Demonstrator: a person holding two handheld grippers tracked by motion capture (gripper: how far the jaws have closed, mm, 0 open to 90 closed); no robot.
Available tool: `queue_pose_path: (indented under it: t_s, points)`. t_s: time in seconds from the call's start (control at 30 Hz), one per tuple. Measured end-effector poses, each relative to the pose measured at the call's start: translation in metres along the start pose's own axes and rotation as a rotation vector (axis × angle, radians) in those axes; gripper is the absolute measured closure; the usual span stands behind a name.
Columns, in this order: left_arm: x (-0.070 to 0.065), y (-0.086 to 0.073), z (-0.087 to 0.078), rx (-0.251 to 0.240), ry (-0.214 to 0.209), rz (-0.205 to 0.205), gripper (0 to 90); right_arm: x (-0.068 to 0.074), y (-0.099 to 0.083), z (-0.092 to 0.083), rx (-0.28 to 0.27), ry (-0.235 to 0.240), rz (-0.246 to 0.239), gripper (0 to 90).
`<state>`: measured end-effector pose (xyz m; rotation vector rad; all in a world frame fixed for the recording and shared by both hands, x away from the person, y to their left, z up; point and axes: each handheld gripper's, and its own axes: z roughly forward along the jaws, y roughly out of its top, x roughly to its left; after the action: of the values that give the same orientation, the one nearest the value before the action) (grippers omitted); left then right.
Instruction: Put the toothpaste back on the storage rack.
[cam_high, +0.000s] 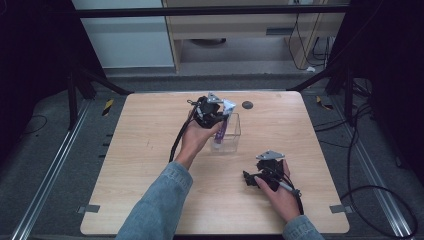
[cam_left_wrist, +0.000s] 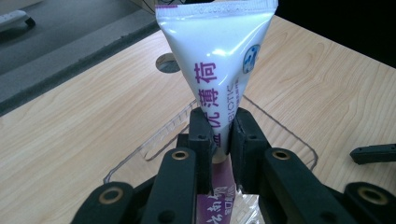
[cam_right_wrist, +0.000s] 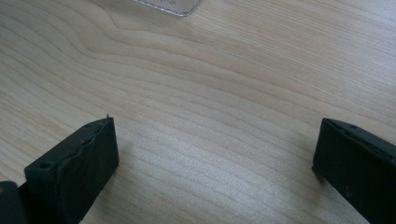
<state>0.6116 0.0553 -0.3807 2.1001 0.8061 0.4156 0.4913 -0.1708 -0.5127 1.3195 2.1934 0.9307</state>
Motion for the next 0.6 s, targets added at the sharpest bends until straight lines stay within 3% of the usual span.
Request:
queue_pose_path:
  t_s: [0.6]
  points:
    - [0.0042,-0.0024,0.0014,0.001,-0.007,-0.021,79.2,0.0,0.0,0.0,0.0,0.0,0.0,0.4]
